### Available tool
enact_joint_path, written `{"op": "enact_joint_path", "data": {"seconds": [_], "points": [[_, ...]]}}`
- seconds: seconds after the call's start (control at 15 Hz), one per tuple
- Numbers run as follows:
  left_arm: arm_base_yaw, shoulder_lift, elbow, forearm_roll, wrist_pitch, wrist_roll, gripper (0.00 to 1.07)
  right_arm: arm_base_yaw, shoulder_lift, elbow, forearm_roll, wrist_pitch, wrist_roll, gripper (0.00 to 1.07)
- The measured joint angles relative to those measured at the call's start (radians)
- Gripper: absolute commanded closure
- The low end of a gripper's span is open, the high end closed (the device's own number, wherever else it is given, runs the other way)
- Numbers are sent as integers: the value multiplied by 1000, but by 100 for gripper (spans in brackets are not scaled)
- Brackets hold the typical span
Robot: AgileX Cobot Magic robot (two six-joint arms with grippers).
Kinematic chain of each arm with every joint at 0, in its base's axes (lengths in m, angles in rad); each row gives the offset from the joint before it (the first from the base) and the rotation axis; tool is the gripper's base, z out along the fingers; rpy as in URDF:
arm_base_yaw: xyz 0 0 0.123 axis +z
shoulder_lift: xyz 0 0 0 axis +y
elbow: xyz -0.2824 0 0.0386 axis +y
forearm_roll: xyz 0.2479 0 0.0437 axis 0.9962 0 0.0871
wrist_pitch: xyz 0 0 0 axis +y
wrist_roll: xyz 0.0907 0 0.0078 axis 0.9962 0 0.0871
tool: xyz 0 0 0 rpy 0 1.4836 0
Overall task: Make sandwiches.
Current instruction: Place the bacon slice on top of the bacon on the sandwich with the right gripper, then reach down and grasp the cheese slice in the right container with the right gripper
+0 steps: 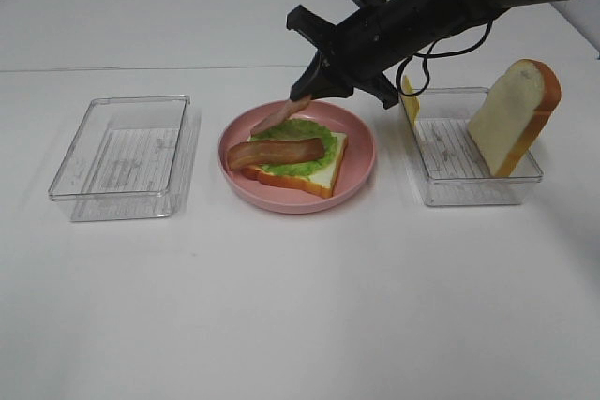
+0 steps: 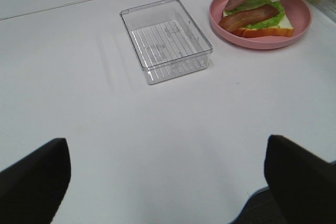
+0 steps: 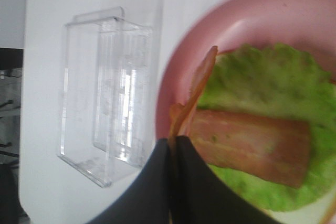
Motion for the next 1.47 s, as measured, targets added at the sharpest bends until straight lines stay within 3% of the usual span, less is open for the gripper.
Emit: {"op": "enact_joint_path", "data": {"seconds": [0.13,0.2,0.27,0.33,0.47,0.87,1.27,1.4,1.47], "points": [[0,0,0,0,0,0,12,0,0,0,-88,13,63,105],[0,0,0,0,0,0,12,0,0,0,-128,29,98,96],[0,0,0,0,0,0,12,0,-1,0,-151,50,114,67],[0,0,0,0,0,0,12,0,-1,0,-155,58,121,48],[0,0,0,0,0,0,12,0,-2,0,-157,74,122,35],[0,0,0,0,0,0,12,0,-114,0,-242,105,99,35],[0,0,0,0,0,0,12,0,-234,-21,-666,135,275,35],[0,0,0,0,0,0,12,0,-229,-77,-774,187,331,38],[0,0,0,0,0,0,12,0,-199,-175,-834,237,348,42]]}}
